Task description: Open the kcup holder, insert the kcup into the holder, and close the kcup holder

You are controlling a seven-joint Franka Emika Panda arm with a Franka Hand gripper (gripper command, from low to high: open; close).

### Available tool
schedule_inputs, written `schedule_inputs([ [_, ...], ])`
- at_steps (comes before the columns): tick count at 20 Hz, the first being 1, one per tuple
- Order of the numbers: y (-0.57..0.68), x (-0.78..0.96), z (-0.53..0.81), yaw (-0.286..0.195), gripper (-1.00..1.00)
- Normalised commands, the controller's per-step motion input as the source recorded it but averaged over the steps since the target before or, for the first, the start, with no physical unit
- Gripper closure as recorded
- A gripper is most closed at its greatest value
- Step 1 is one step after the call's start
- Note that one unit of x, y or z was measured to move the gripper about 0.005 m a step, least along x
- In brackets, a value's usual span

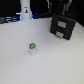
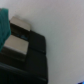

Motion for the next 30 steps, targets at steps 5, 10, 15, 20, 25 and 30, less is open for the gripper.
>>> schedule_inputs([
  [5,0.63,-0.13,-0.21,-0.171,-1.0],
  [10,0.61,-0.09,-0.23,-0.161,-1.0],
  [15,0.54,-0.03,-0.26,-0.141,-1.0],
  [20,0.46,-0.04,-0.27,-0.125,-1.0],
  [25,0.32,-0.15,-0.34,-0.087,-1.0],
  [30,0.11,-0.28,-0.37,-0.038,-1.0],
])
